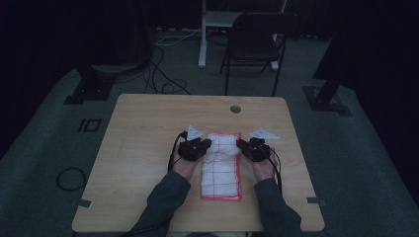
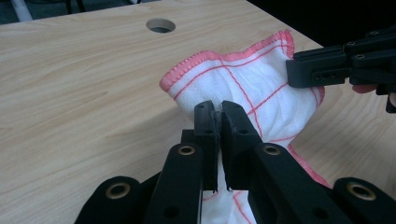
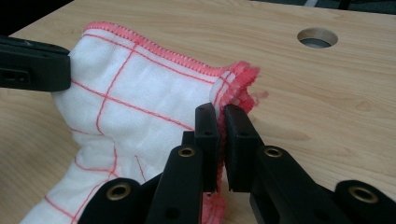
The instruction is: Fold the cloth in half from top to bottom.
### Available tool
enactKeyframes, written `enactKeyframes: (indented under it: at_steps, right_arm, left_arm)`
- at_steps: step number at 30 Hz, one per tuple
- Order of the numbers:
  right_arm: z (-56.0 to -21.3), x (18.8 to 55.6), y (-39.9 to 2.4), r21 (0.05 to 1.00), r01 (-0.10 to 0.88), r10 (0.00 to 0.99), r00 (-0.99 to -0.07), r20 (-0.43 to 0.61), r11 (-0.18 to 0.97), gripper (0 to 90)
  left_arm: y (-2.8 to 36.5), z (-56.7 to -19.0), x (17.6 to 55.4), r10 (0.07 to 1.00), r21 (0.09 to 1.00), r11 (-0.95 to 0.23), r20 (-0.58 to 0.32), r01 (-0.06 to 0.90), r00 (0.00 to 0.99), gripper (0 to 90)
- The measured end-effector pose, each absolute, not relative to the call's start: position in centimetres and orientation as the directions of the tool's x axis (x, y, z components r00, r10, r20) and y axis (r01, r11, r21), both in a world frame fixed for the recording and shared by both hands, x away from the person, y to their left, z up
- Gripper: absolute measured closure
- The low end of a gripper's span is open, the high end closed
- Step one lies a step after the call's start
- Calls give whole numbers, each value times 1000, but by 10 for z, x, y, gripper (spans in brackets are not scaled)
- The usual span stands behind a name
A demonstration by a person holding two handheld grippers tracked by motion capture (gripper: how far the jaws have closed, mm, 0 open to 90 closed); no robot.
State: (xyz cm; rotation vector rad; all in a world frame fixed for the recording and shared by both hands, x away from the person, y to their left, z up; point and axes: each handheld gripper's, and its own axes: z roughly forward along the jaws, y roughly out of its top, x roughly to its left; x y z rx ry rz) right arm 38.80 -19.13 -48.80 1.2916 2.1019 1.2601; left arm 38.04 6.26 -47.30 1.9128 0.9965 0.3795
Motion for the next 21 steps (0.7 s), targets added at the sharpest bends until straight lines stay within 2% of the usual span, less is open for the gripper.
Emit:
enactKeyframes:
  at_steps: [21]
  right_arm:
    - [-489,362,-187,833,509,824,-553,123,217,855]
  left_arm:
    - [74,-480,351,757,831,-239,-165,502,633,858]
